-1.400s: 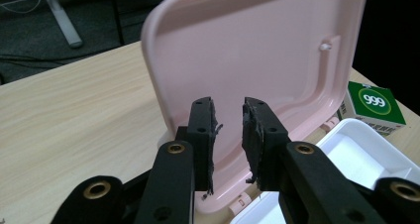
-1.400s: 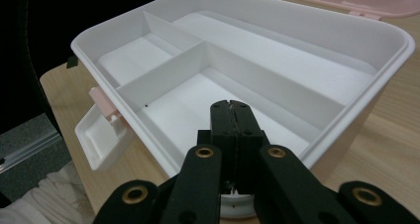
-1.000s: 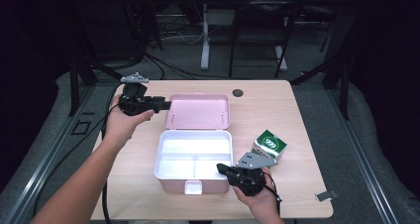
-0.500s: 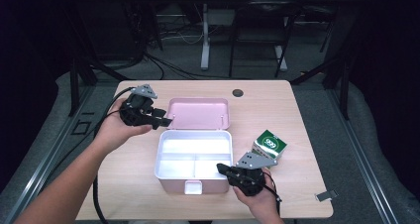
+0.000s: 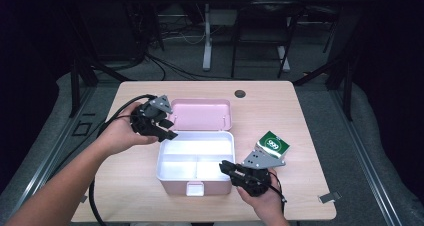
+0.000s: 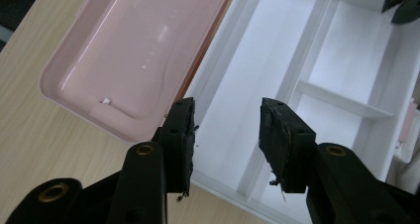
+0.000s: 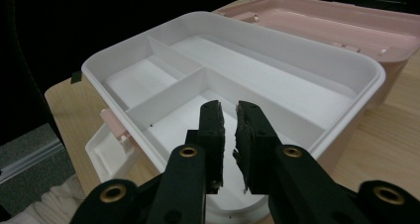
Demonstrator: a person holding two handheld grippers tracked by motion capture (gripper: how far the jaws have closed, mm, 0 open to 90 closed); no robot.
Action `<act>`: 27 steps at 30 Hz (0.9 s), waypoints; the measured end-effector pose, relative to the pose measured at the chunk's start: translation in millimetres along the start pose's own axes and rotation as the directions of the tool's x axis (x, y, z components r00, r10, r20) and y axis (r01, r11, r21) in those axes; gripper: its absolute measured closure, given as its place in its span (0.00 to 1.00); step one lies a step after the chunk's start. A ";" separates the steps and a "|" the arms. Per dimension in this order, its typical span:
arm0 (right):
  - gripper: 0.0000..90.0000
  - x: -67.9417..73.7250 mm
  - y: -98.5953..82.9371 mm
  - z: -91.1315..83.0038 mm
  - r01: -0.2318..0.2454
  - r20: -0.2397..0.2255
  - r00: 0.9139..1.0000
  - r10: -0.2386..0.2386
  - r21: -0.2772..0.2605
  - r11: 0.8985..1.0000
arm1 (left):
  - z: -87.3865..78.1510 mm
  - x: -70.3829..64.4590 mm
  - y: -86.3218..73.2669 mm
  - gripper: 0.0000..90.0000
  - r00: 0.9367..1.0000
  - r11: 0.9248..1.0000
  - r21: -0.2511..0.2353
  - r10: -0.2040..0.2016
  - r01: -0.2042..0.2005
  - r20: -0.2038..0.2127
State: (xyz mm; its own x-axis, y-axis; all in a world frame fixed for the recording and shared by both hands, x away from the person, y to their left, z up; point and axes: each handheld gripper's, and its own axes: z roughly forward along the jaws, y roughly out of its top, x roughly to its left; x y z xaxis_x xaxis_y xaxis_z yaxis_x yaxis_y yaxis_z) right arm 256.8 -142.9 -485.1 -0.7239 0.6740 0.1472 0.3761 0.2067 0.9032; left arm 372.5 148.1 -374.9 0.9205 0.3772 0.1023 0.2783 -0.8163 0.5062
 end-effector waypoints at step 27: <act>0.80 -11.9 3.4 -12.3 -0.016 0.040 0.999 0.015 0.008 1.000 | 27.0 -31.6 35.1 0.76 0.974 0.944 0.243 0.207 -0.222 0.087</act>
State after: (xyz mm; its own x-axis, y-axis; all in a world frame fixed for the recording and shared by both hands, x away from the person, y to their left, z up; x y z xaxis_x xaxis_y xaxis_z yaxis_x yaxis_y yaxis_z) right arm 259.6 -158.9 -478.8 -0.6947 0.7046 0.1449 0.3923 0.2022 0.8974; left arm 360.6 95.7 -383.5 0.9784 0.1604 0.1301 0.1246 -0.9609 0.2472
